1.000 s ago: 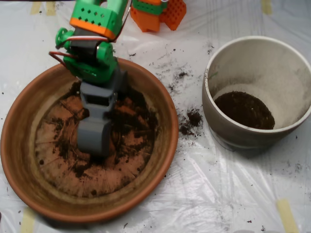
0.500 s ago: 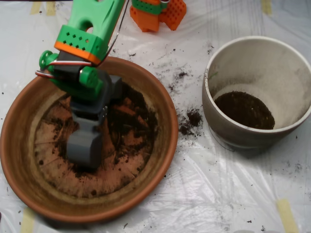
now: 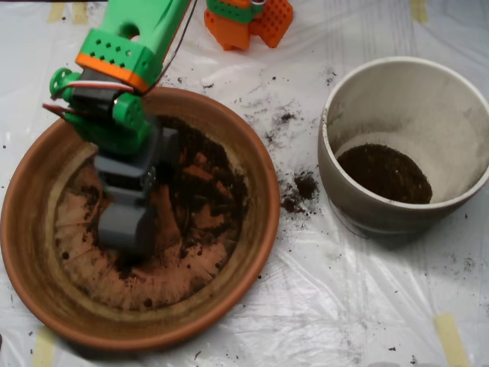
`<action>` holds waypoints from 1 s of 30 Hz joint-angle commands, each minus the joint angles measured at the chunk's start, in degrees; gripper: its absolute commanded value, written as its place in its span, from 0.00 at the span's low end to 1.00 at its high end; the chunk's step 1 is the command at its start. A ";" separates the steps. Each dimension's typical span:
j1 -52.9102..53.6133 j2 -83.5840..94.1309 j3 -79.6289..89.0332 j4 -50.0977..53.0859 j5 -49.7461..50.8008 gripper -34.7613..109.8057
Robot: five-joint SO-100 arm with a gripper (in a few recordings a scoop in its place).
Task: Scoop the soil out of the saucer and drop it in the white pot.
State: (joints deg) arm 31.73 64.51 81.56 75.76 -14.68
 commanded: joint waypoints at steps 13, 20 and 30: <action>4.22 12.04 18.72 -6.33 -2.64 0.40; 4.31 13.45 21.45 -6.77 -2.72 0.33; 0.62 14.41 21.80 -3.69 -3.25 0.24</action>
State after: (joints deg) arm 33.05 77.52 100.37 69.17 -17.67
